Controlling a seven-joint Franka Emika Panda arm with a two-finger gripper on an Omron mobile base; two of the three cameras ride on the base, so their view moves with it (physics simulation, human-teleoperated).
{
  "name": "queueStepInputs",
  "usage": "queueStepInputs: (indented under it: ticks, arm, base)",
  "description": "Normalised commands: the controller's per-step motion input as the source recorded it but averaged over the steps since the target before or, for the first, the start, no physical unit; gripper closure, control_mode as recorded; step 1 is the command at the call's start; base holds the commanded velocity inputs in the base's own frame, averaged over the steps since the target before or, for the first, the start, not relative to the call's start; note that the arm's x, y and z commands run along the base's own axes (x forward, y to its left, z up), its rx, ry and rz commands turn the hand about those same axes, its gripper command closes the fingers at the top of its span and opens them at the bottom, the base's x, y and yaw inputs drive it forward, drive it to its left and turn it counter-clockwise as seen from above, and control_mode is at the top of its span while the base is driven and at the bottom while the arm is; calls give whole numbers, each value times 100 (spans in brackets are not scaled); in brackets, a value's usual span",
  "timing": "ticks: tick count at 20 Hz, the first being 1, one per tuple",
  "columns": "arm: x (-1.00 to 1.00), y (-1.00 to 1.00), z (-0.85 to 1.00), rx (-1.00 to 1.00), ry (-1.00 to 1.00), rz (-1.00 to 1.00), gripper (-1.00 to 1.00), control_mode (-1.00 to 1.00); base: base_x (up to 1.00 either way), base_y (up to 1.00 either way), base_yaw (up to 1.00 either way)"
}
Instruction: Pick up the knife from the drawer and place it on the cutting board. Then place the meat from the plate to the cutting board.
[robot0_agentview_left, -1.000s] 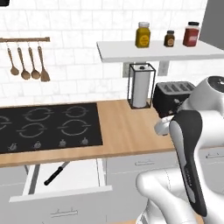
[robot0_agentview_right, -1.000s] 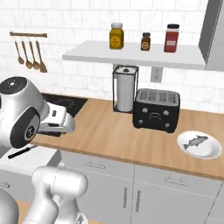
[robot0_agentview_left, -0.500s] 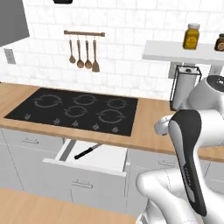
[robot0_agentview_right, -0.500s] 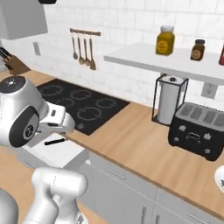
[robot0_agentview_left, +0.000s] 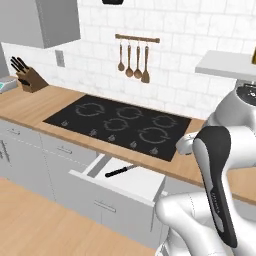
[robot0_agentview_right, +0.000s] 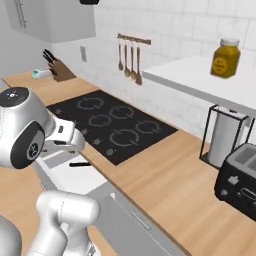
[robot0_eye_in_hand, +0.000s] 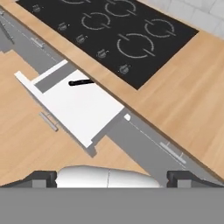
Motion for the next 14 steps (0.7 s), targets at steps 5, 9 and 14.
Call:
queueStepInputs:
  ticks: [5, 9, 14]
  arm:
    - [0, 0, 0, 0, 0, 0, -100, 100]
    - [0, 0, 0, 0, 0, 0, -100, 100]
    - [0, 0, -4, 0, 3, 6, -100, -100]
  base:
    - [4, -55, 32]
    - [16, -49, 30]
    - [0, -16, 16]
